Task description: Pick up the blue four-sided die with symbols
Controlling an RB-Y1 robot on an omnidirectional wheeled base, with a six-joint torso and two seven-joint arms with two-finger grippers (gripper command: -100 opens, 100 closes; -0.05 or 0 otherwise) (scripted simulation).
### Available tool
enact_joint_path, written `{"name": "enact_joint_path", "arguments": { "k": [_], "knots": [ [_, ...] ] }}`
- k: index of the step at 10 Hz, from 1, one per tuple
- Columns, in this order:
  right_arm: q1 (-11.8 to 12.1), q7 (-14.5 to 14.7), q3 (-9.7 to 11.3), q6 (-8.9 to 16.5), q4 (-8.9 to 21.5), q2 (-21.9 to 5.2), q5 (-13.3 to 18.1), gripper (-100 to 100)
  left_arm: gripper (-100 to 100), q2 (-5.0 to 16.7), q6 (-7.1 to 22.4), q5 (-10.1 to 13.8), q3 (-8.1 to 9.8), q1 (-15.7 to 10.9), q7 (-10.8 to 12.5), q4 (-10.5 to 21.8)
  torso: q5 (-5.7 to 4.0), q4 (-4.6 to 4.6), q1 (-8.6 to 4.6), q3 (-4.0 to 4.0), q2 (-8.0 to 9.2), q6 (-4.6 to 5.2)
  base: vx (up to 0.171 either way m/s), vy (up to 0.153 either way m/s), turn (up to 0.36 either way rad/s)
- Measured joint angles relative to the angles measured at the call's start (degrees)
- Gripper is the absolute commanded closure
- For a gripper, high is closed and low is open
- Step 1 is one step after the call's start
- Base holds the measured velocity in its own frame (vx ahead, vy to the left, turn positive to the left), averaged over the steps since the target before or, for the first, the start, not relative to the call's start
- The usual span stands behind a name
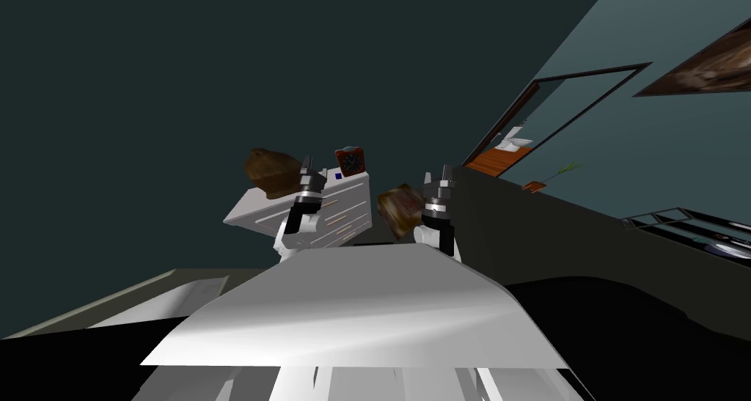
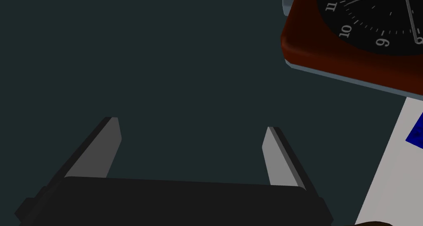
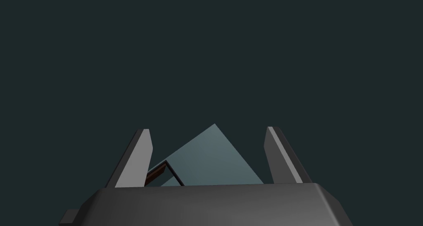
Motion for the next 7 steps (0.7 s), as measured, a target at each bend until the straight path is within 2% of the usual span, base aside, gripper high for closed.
{"name": "enact_joint_path", "arguments": {
  "k": [4,6,7],
  "knots": [
    [0.0,0.0,0.0,0.0,0.0,0.0,0.0,0,-100,1.8,6.5,1.4,-0.08,-5.0,2.1,2.4,0.0,0.0,0.0,-0.01,-0.01,0.0,-0.011,0.022,0.009],
    [0.0,0.0,0.0,0.0,0.0,0.0,0.0,0,-100,1.9,9.4,1.7,-0.22,-6.4,2.7,2.8,-0.01,-0.01,-0.05,-0.01,-0.02,-0.01,-0.002,0.014,0.008],
    [0.0,0.0,0.0,0.0,0.0,0.0,0.0,0,-100,2.4,10.7,2.1,-0.27,-8.2,3.2,4.1,-0.01,-0.01,-0.04,-0.03,-0.05,0.0,-0.004,0.016,0.002]
  ]
}}
